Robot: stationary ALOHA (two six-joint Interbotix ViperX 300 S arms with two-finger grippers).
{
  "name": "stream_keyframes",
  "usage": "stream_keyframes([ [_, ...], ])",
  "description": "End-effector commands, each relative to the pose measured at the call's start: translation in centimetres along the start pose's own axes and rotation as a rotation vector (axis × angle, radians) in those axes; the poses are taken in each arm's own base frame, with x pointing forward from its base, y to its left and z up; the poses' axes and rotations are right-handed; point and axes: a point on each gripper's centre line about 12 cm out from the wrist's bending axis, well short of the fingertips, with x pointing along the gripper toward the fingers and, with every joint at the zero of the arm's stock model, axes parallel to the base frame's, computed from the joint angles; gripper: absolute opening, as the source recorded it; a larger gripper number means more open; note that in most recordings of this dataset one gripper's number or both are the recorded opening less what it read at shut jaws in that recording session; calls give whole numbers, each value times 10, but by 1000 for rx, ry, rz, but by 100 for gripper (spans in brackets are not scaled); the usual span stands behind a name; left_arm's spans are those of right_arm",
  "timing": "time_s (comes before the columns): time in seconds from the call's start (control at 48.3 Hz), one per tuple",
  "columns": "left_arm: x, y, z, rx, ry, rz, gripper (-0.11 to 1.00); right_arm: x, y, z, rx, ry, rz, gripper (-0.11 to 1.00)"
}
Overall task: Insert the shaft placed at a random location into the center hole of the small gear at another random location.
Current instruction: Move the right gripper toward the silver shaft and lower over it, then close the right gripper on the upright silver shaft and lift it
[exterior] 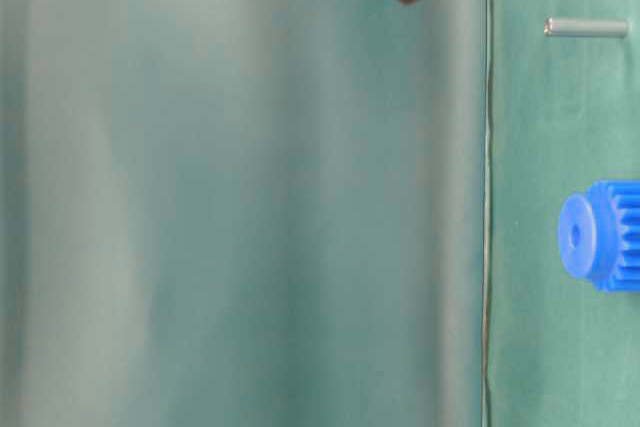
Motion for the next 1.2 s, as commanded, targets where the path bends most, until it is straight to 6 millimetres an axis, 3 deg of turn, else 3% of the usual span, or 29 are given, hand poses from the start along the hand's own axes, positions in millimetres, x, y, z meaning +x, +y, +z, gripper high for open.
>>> stream_keyframes([
  [0.0, 3, 0, 11, 0, -29, 1, 0, 10, -5, -1, -1, -18, -19, 89],
  [0.518, 3, 0, 11, -2, -34, -1, 0, 42, -20, -42, 33, 44, -78, 89],
  [0.911, 3, 0, 9, -2, -25, -2, 0, 48, -21, -43, 35, 45, -80, 87],
  [1.015, 3, -1, 9, -2, -25, -4, 0, 49, -21, -45, 40, 54, -80, 73],
  [1.181, 3, -1, 10, -2, -26, -5, 0, 52, -20, -49, 39, 92, -77, 29],
])
